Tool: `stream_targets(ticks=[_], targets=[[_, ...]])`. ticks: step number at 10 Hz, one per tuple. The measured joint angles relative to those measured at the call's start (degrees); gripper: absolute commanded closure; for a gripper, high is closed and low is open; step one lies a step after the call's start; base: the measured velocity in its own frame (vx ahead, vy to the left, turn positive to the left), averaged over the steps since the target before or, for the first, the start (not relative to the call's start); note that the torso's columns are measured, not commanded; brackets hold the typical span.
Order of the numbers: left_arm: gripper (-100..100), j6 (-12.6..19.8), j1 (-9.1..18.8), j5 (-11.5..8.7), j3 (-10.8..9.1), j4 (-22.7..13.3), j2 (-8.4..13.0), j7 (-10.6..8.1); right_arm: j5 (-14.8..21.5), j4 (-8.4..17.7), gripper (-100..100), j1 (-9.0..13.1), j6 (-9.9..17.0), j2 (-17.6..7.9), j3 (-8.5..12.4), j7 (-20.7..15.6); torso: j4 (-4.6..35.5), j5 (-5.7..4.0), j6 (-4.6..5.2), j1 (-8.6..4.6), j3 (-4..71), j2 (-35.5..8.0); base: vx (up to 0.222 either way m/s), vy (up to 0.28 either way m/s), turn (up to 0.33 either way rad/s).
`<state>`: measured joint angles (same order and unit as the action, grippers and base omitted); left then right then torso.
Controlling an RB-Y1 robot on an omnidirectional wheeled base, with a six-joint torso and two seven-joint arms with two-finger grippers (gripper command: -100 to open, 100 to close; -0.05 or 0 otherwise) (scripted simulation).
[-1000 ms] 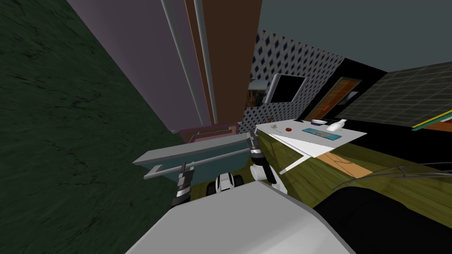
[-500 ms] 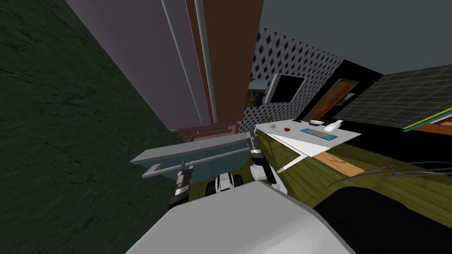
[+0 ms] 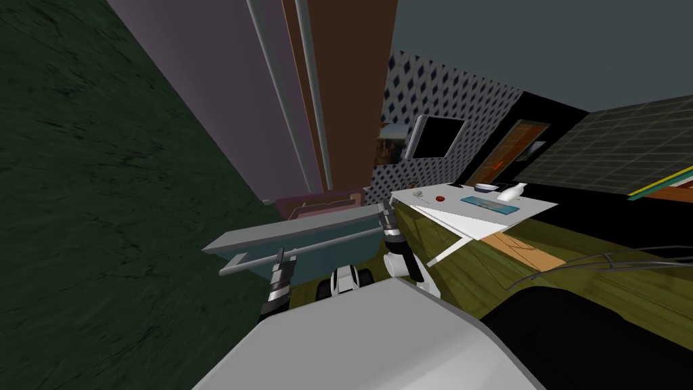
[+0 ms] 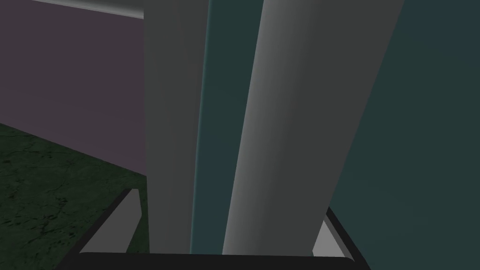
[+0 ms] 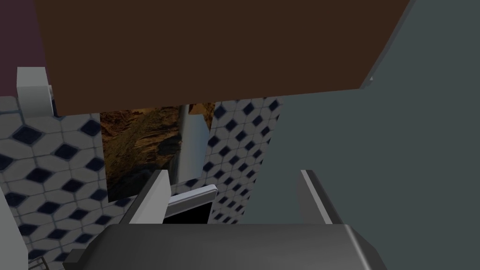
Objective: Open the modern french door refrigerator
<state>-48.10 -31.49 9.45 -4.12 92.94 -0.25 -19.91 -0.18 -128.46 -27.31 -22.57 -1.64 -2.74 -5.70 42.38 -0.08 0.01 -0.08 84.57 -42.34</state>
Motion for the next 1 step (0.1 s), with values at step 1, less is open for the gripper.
stream_targets(ticks=[1], targets=[[0, 0.0, 0.0, 0.0, 0.0, 0.0, 0.0, 0.0, 0.0, 0.0, 0, 0.0, 0.0, 0.0, 0.0, 0.0, 0.0, 0.03, 0.0, 0.02, 0.0, 0.0, 0.0, 0.0, 0.0]])
